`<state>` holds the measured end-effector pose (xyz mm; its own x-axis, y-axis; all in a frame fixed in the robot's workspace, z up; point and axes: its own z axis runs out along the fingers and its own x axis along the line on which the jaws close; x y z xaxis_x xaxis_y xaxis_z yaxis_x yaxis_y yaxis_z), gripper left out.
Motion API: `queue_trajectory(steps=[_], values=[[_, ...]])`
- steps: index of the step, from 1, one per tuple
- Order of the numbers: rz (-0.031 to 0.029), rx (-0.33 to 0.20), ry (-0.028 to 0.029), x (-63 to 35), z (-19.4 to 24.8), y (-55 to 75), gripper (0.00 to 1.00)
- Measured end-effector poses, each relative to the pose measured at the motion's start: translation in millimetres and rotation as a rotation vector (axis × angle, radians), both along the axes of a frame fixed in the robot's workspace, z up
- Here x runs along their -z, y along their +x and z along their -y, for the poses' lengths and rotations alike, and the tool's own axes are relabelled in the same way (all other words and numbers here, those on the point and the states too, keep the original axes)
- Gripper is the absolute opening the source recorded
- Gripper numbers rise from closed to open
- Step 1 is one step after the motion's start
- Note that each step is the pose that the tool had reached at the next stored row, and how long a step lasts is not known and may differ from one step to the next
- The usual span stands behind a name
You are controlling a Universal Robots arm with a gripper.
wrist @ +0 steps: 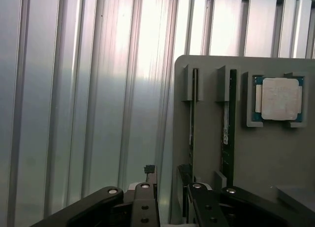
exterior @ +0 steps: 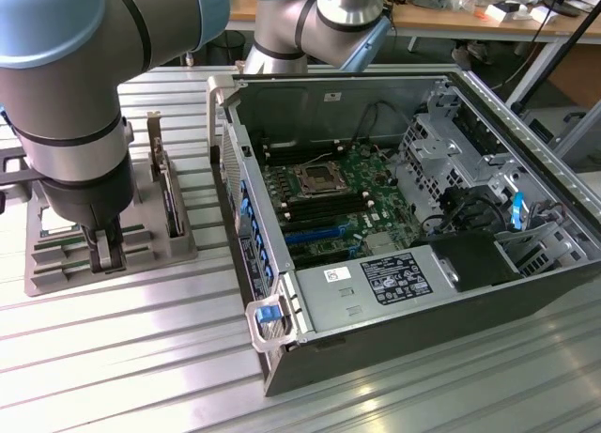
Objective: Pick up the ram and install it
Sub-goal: 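Pick up the ram and move it above insertion slot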
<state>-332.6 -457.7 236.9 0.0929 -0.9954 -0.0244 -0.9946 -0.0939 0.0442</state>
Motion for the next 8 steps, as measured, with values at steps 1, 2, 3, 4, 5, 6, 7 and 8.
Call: queue_trajectory(steps=[1,2,3,4,5,6,7,8], values=[[0.0000,0.000,0.0000,0.7,0.0,0.0,0.30],[0.0000,0.000,0.0000,1.4,0.0,0.0,0.30],[0.0000,0.000,0.0000,2.0,0.0,0.0,0.30],[-0.0001,0.000,0.0000,2.6,0.0,0.0,0.30],[0.0000,0.000,0.0001,3.5,0.0,0.0,0.30],[0.0000,0.000,0.0000,4.1,0.0,0.0,0.30],[-0.0001,0.000,0.0000,4.5,0.0,0.0,0.30],[0.0000,0.000,0.0000,4.8,0.0,0.0,0.30]])
